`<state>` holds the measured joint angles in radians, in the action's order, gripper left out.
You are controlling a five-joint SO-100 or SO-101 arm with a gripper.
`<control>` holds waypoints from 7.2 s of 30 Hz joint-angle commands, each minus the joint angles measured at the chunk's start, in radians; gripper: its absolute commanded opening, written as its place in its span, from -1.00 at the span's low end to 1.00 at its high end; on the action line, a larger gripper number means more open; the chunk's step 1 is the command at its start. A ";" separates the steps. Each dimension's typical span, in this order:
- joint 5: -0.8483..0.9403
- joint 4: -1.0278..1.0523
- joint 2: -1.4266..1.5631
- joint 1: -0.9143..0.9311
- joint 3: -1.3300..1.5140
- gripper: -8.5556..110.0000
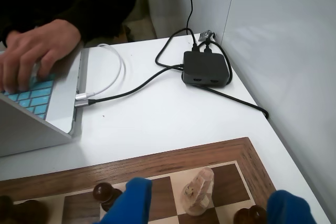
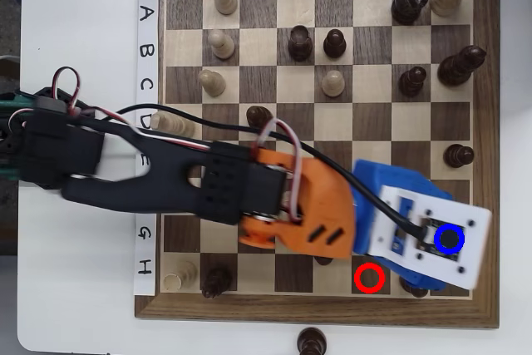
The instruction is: Move the piece to destination
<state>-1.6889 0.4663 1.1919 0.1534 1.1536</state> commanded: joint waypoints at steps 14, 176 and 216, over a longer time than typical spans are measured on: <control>0.147 0.103 1.210 0.074 0.681 -0.48; 1.836 0.603 2.233 1.514 1.977 -0.86; 1.838 0.603 2.233 1.513 1.977 -0.86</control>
<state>0.1212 1.1183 3.3671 1.6674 3.1385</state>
